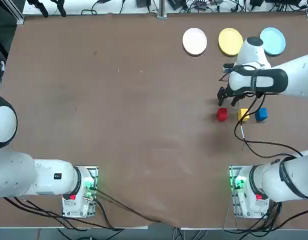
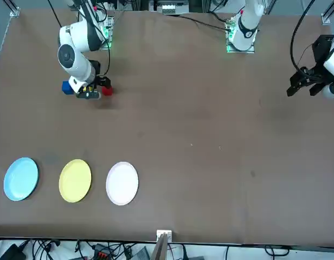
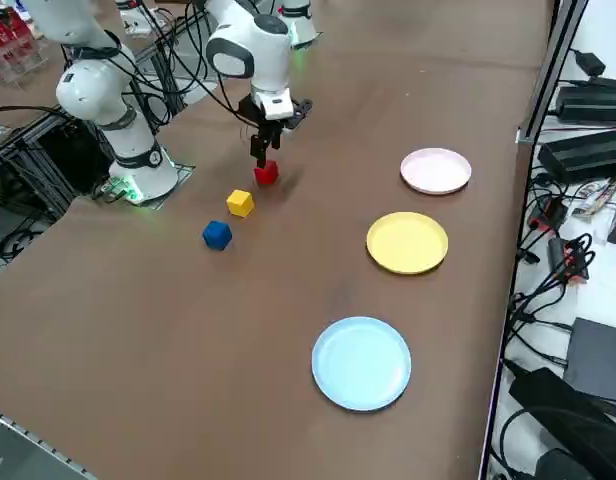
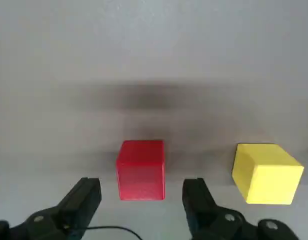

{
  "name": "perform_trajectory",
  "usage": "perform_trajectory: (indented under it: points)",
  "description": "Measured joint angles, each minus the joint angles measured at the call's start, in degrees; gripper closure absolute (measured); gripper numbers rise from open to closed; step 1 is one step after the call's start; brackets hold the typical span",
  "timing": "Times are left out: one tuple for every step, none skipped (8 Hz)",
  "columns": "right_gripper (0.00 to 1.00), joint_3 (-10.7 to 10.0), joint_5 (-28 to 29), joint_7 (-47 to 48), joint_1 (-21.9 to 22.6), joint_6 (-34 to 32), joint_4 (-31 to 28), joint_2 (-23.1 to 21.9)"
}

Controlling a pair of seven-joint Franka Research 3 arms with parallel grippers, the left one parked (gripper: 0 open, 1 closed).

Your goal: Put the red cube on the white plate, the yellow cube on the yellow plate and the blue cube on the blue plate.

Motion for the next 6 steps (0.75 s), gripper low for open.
perform_trajectory:
  points:
    - [0.01,0.0,0.0,0.0,0.1,0.8,-0.4,0.0]
    - [0.01,0.0,0.0,0.0,0.1,2.0,-1.0,0.1]
    - [0.01,0.0,0.0,0.0,0.1,3.4,-1.7,0.3]
    - [0.01,0.0,0.0,0.0,0.1,4.2,-2.3,0.6]
    - [0.01,0.0,0.0,0.0,0.3,4.7,-2.6,1.1]
    - [0.01,0.0,0.0,0.0,0.8,5.2,-2.7,1.6]
